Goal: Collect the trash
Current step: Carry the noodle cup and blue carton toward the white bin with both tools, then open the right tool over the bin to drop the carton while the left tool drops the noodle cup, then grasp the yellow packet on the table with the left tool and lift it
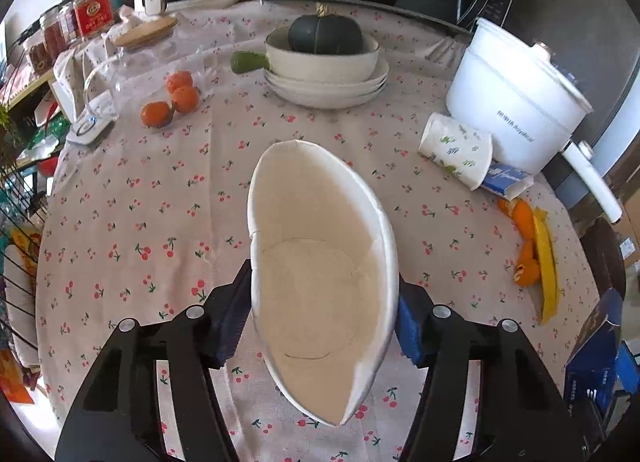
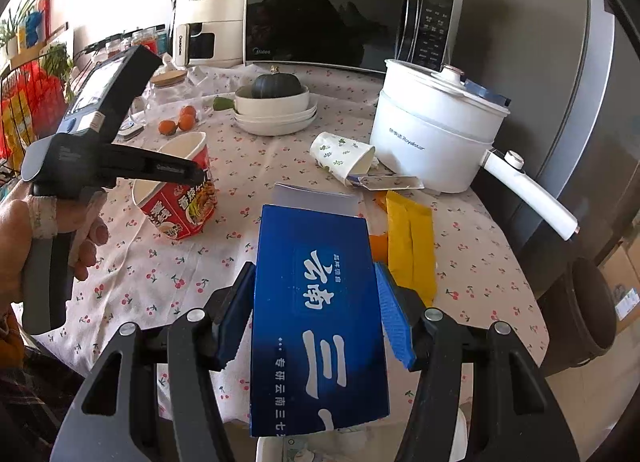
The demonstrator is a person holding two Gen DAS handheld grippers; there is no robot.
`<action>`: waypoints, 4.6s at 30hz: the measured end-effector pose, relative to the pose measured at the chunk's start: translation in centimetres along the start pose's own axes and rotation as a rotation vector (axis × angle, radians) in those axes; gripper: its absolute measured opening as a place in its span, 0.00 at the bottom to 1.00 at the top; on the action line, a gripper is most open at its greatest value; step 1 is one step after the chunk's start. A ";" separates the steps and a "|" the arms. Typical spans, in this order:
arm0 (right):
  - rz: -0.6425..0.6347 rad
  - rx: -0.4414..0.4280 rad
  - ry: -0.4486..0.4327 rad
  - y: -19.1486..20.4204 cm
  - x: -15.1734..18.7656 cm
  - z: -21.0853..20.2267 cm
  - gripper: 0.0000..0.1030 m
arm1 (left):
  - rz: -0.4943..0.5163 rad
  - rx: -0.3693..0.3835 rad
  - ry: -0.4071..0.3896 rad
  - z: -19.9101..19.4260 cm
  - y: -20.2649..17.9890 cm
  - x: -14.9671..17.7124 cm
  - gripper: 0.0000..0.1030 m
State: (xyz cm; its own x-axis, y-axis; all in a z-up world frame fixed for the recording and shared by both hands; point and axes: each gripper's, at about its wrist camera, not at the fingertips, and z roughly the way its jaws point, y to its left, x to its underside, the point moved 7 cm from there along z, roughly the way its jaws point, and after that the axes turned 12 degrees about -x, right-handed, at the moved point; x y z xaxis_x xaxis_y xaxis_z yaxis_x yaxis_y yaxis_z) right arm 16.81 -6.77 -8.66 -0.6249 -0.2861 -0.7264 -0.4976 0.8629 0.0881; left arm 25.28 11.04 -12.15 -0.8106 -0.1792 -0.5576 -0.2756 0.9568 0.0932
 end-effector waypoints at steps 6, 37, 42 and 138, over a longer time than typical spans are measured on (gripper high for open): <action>0.018 0.023 -0.028 -0.9 0.0 -1.5 0.56 | 0.001 0.051 -0.075 -2.8 -0.4 -0.5 0.56; 0.312 0.305 -0.070 -7.2 11.8 -14.0 0.57 | 0.176 0.336 -0.398 -19.1 -8.7 6.9 0.56; 0.320 0.301 -0.063 -7.4 12.5 -14.3 0.58 | 0.208 0.360 -0.422 -20.4 -9.9 8.7 0.56; 0.656 0.328 -0.068 -11.1 12.2 -15.4 0.93 | 0.221 0.436 0.076 1.4 -25.5 0.0 0.05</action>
State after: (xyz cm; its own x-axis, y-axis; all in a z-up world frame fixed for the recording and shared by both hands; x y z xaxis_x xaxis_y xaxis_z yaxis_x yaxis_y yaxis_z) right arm 5.40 -26.25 -7.98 -0.6880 0.3489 -0.6363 0.1777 0.9311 0.3185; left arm 33.00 -13.05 -15.69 -0.8652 0.0382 -0.4999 0.1357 0.9777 -0.1602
